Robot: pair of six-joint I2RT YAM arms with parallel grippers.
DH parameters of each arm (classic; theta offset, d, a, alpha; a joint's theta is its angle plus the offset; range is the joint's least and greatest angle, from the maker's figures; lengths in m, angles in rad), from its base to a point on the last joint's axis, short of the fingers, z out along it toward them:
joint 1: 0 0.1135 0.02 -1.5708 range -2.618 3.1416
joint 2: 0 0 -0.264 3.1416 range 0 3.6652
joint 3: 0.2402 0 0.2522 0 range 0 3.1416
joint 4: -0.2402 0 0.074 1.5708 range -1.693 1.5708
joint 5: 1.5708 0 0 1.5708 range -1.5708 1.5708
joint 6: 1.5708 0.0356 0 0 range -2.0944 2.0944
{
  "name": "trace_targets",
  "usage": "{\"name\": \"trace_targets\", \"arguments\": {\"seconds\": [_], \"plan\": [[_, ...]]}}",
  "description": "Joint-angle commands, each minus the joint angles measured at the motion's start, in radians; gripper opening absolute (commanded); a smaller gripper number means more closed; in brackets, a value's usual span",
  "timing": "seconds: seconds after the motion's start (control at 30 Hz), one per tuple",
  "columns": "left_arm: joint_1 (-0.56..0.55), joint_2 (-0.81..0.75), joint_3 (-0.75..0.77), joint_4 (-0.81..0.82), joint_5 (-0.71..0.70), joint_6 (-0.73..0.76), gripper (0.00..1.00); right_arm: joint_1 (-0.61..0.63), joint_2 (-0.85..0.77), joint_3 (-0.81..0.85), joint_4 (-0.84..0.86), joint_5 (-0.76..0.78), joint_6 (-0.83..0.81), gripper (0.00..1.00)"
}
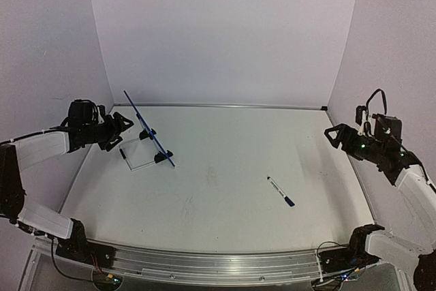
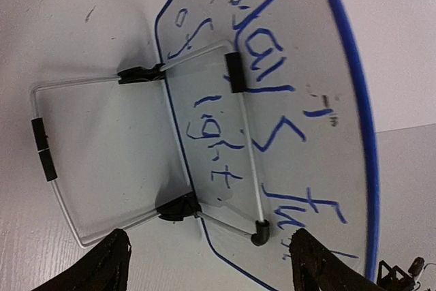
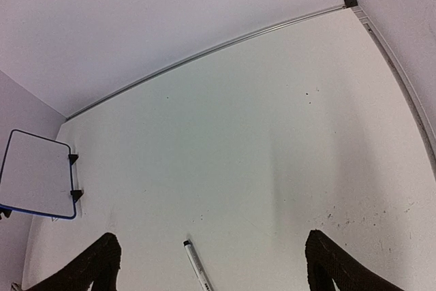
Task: Write a sentence on the whiteboard
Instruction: Move the whiteboard stand to the center of the board.
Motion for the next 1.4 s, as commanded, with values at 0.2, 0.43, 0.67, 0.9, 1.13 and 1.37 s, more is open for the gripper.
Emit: {"name": "trace_targets", "arguments": {"seconds": [0.2, 0.43, 0.67, 0.9, 1.13, 1.37], "plan": [[0.003, 0.18, -0.001, -0.091, -0.264, 0.066, 0.69, 0.005, -0.011, 0.034, -0.017, -0.049, -0.002, 0.89], [0.014, 0.27, 0.018, -0.078, -0.306, 0.077, 0.54, 0.005, -0.006, 0.035, -0.016, -0.051, -0.004, 0.88], [0.017, 0.367, 0.08, -0.098, -0.33, 0.126, 0.44, 0.005, -0.008, 0.033, -0.019, -0.053, -0.007, 0.88], [0.018, 0.414, 0.124, -0.114, -0.365, 0.167, 0.41, 0.005, -0.005, 0.036, -0.023, -0.055, -0.011, 0.88], [0.018, 0.471, 0.161, -0.126, -0.379, 0.198, 0.32, 0.004, -0.008, 0.038, -0.031, -0.054, -0.014, 0.88], [0.02, 0.508, 0.197, -0.13, -0.374, 0.227, 0.3, 0.005, -0.007, 0.038, -0.035, -0.058, -0.018, 0.88]]}}
